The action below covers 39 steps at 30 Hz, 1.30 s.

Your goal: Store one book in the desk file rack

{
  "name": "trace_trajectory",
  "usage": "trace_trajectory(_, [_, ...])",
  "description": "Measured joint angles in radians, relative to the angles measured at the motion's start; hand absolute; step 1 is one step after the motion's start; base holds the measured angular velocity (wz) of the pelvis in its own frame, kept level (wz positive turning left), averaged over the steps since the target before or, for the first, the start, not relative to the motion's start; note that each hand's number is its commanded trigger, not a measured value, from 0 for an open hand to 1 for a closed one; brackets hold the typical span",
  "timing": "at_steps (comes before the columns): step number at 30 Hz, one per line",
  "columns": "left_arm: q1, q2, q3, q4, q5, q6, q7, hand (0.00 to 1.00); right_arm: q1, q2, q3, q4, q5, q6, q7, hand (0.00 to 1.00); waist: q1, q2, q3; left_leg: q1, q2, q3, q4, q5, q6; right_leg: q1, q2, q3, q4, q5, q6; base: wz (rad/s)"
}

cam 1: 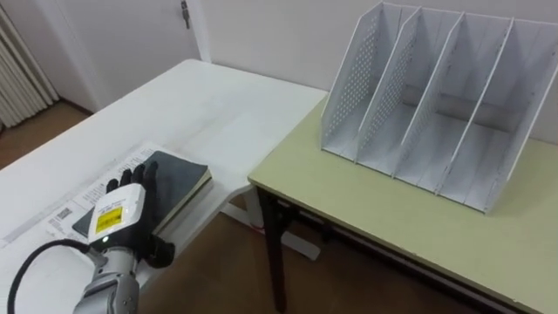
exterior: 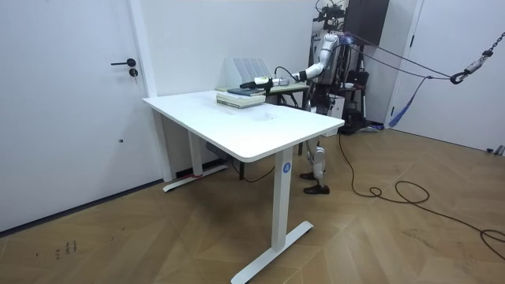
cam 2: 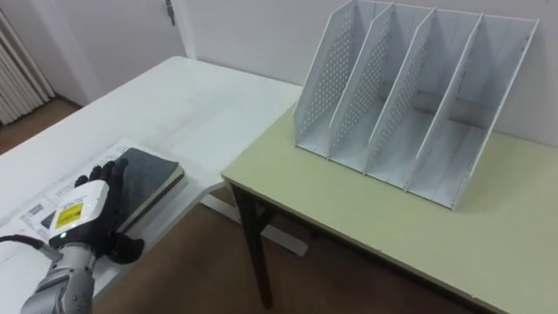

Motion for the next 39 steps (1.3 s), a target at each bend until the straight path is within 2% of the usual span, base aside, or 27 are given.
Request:
trace_trajectory(4, [0.002,-0.004,0.000,0.033,0.000,0.001,-0.026,0.00,0.004,0.000,-0.001,0.000,0.000,0.005,0.000,0.00,-0.007,-0.001,0.0003,0.001,0.002,0.001,0.002,0.000,0.000,0.000,0.002,0.004,0.003,0.001,-0.002,-0.01])
trace_trajectory(5, [0.002,-0.004,0.000,0.033,0.000,0.003,-0.033,0.49,0.008,0.000,-0.002,0.000,0.001,0.007,0.000,0.00,-0.007,-0.001,0.0003,0.002,0.002,0.001,0.002,0.000,0.000,0.000,0.003,0.007,0.003,0.002,-0.002,-0.04])
trace_trajectory(7, [0.002,-0.004,0.000,0.032,0.000,0.011,-0.037,1.00,0.012,0.000,-0.009,-0.001,0.001,0.007,0.000,0.00,-0.007,-0.001,0.0001,0.002,0.002,0.002,0.002,0.000,0.000,-0.001,0.004,0.010,0.002,0.004,-0.002,-0.05])
trace_trajectory(12, [0.003,-0.005,0.003,0.032,0.009,0.017,-0.040,1.00,0.028,0.001,-0.031,-0.005,-0.009,0.008,-0.012,0.00,-0.006,0.004,-0.0048,0.002,0.002,0.003,0.000,0.000,0.000,-0.002,0.005,0.012,0.002,0.006,-0.002,-0.01])
trace_trajectory(14, [-0.004,-0.004,0.034,0.028,0.032,0.017,-0.027,1.00,0.029,0.000,-0.041,-0.006,-0.015,0.010,-0.013,0.00,-0.007,0.008,-0.0085,0.006,0.002,0.005,-0.001,0.000,0.000,0.000,0.006,0.016,0.002,0.006,-0.002,-0.07])
trace_trajectory(17, [-0.014,0.000,0.060,0.035,0.034,0.019,-0.026,1.00,0.030,0.000,-0.040,-0.008,-0.018,0.020,-0.013,0.00,-0.008,0.009,-0.0087,0.027,0.002,0.010,-0.004,0.000,0.000,0.023,0.005,0.018,-0.001,0.005,-0.003,-0.07])
trace_trajectory(25, [-0.030,0.005,0.060,0.034,0.032,0.019,-0.029,1.00,0.025,-0.005,-0.041,-0.053,-0.022,0.029,-0.012,0.00,-0.007,0.012,-0.0078,0.041,0.001,0.006,-0.016,0.000,0.001,0.030,0.006,0.017,0.005,0.001,0.001,0.02])
trace_trajectory(32, [-0.039,0.005,0.080,0.029,0.031,0.023,-0.029,1.00,0.021,-0.022,-0.041,-0.093,-0.022,0.028,-0.019,0.00,-0.004,0.021,-0.0085,0.041,0.000,0.007,-0.018,0.000,0.000,0.023,0.004,0.019,0.015,-0.002,-0.002,0.00])
trace_trajectory(39, [-0.050,0.004,0.080,0.014,0.021,0.026,-0.027,1.00,-0.021,-0.021,-0.040,-0.094,0.041,0.023,-0.043,0.00,0.002,0.016,-0.0078,0.033,-0.003,0.002,-0.012,0.000,0.001,0.014,0.001,0.017,0.015,-0.005,0.001,0.01])
